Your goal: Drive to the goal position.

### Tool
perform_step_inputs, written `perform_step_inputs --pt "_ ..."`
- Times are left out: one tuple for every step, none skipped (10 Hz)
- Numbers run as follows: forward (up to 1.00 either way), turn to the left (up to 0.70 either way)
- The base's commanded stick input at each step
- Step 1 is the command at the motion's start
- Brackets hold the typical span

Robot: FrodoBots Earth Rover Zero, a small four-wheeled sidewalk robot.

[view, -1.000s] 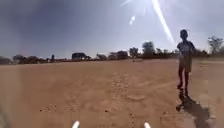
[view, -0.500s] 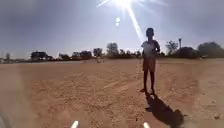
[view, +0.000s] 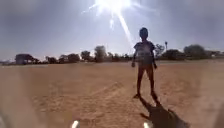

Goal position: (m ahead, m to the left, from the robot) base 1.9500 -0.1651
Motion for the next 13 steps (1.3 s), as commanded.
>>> perform_step_inputs --pt "1.00 0.00" --pt "1.00 0.00" --pt "1.00 0.00" --pt "1.00 0.00" --pt "1.00 0.00" --pt "1.00 0.00" --pt "1.00 0.00" --pt "1.00 0.00" --pt "1.00 0.00" --pt "1.00 0.00" --pt "1.00 0.00" --pt "1.00 0.00" --pt "1.00 0.00"
